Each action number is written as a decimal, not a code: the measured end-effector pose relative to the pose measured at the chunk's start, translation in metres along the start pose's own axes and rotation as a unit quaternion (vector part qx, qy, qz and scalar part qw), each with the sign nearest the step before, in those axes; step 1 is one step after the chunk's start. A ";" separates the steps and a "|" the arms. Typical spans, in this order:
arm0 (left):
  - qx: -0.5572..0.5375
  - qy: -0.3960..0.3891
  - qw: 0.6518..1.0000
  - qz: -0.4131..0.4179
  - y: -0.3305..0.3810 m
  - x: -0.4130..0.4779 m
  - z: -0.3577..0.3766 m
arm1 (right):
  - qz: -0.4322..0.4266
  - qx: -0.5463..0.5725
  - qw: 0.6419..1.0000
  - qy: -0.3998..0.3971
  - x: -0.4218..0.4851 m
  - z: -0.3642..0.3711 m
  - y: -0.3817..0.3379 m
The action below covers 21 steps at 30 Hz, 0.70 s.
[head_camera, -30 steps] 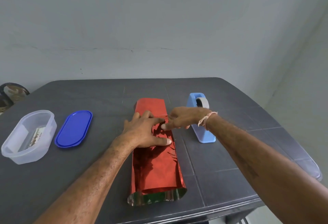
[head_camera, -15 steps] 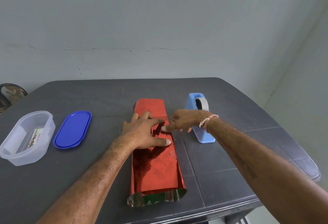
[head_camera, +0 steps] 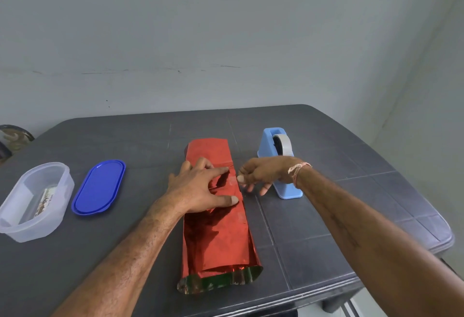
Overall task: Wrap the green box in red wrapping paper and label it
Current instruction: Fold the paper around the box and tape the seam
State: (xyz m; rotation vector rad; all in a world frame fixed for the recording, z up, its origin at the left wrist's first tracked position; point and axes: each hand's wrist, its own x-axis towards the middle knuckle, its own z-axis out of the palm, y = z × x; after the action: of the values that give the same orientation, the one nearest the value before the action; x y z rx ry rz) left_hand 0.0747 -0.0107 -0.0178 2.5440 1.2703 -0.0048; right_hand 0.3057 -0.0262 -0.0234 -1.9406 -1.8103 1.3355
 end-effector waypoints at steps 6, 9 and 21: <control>0.004 -0.002 1.000 0.001 -0.001 0.000 0.001 | -0.029 0.047 0.998 0.004 0.003 0.009 0.011; 0.002 -0.002 1.000 0.000 0.000 0.000 0.001 | -0.048 0.078 0.996 0.016 0.005 0.016 0.017; 0.015 0.001 1.000 0.002 -0.003 0.002 0.004 | -0.117 0.121 0.984 0.058 0.010 0.029 0.034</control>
State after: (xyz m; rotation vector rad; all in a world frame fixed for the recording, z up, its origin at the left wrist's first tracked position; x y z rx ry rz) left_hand 0.0745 -0.0083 -0.0225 2.5725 1.2768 -0.0198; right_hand 0.3087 -0.0383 -0.0669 -1.5928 -1.6729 1.2689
